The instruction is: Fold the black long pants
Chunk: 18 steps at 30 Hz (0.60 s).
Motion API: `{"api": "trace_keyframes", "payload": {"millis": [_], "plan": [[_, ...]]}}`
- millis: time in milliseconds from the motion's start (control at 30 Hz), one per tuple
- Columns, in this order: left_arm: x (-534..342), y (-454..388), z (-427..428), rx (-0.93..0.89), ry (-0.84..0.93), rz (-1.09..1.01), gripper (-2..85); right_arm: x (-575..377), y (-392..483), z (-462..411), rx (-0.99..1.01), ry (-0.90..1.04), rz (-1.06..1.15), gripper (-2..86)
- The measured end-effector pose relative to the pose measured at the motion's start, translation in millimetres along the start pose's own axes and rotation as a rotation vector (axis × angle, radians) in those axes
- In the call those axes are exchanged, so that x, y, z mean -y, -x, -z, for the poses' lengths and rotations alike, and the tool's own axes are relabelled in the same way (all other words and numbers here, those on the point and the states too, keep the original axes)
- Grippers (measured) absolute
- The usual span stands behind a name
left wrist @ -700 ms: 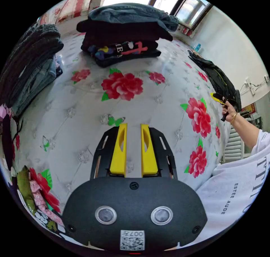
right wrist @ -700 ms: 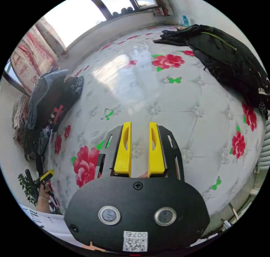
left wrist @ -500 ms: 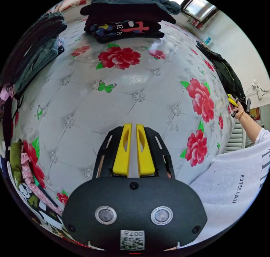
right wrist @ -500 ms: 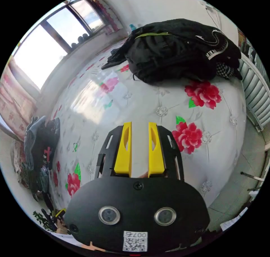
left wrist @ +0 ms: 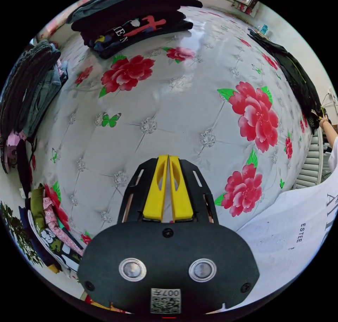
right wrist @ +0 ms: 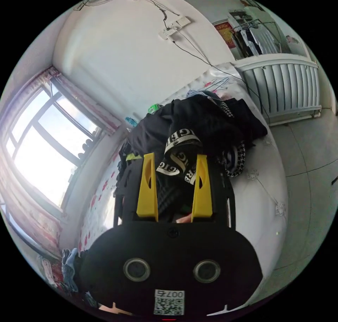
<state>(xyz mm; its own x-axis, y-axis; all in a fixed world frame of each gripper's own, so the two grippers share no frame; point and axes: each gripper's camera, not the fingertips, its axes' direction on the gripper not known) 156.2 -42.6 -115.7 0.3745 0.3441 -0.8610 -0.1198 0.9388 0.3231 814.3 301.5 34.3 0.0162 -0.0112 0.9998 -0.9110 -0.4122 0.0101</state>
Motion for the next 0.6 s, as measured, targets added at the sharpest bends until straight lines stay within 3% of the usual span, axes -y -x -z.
{"api": "trace_keyframes", "payload": {"millis": [100, 200, 267, 400, 600], "plan": [[9.1, -5.4, 4.0, -0.017, -0.003, 0.009, -1.0, -0.3, -1.4, -0.9, -0.060, 0.090, -0.002, 3.4], [6.8, -12.6, 14.6, -0.035, -0.017, -0.007, -1.0, -44.6, 5.3, 16.6, 0.130, 0.158, 0.118, 0.8], [-0.6, -15.0, 23.6, -0.044, -0.030, -0.011, -1.0, -114.8, 21.1, 38.6, 0.292, 0.256, 0.239, 0.1], [-30.7, -12.3, 46.6, -0.086, -0.071, -0.012, -1.0, -260.8, 59.4, 85.9, 0.407, 0.457, 0.437, -0.2], [-87.3, 15.6, 77.8, -0.156, -0.152, 0.012, -1.0, -532.8, 115.9, 202.5, 0.646, 0.936, 0.654, -0.4]]}}
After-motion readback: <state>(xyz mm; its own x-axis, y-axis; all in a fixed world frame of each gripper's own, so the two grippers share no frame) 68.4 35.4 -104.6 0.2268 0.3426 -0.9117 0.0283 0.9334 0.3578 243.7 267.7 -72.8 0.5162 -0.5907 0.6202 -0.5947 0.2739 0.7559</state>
